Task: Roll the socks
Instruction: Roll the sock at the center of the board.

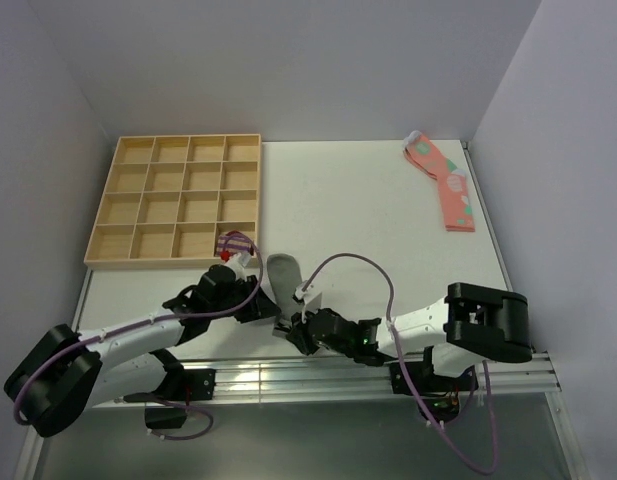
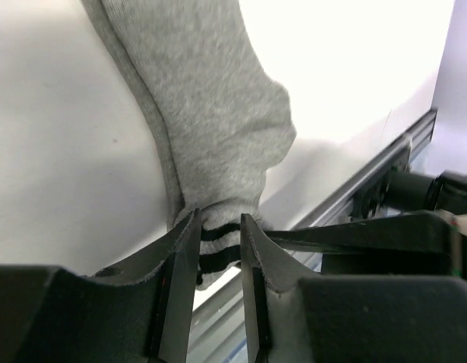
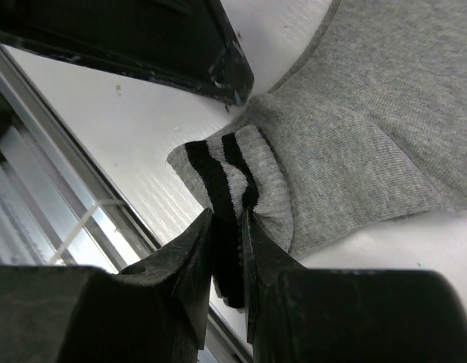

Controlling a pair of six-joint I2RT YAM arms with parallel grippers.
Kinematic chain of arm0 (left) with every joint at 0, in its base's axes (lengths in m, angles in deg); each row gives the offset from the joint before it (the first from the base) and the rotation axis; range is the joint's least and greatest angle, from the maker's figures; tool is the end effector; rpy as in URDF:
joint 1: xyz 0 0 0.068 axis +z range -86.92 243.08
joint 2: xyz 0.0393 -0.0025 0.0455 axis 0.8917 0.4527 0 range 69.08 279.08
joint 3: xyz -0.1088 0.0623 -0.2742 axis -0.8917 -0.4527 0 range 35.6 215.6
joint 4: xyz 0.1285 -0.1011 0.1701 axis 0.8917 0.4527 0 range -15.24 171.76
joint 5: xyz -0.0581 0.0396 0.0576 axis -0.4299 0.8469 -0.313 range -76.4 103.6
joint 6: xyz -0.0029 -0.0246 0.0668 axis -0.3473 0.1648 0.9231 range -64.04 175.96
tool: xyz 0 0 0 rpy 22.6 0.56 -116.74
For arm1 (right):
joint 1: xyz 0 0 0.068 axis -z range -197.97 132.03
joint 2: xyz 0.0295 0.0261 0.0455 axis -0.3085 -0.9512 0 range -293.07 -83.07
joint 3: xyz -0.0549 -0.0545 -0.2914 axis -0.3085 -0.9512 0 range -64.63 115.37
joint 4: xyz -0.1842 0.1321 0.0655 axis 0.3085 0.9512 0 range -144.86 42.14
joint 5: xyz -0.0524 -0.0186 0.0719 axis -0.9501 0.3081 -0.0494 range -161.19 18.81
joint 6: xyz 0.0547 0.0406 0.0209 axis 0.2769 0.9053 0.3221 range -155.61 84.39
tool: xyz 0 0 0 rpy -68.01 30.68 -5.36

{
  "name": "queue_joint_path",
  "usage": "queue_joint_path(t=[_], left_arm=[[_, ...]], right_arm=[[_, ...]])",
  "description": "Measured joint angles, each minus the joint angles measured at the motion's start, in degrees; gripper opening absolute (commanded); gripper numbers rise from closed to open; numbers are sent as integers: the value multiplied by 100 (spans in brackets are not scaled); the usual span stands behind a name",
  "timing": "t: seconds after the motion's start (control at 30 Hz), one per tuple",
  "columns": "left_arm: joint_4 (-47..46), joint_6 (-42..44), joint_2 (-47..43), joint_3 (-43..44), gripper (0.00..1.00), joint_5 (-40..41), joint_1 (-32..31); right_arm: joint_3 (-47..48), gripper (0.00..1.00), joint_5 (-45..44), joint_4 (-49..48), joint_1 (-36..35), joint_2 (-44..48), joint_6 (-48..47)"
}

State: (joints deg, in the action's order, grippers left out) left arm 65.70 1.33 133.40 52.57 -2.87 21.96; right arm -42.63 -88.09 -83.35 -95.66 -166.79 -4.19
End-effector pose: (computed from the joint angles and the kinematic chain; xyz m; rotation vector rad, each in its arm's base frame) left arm 0.1297 -0.1352 0.1780 -0.1198 2.5011 -1.1401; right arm 0.0704 0.2432 0.1708 -0.7099 2.1156 0.7874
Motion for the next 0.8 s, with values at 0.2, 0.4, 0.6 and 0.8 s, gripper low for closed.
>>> queue_joint_path(t=[0.2,0.4,0.6,0.8], left_arm=[[-13,15,-492,-181,33,616,-42],[-269,28,-481,-358,33,1244,-501],[-739,37,-481,-442,33,1987,-1276],[-1117,68,-444,-660,33,2509,-1541]], right_arm=[[221,19,964,173,466,-92,164],[376,20,2264,531,1113,-90,326],[538,20,3786,1154,1985,-114,468],[846,20,4828,1834,2544,-354,455]])
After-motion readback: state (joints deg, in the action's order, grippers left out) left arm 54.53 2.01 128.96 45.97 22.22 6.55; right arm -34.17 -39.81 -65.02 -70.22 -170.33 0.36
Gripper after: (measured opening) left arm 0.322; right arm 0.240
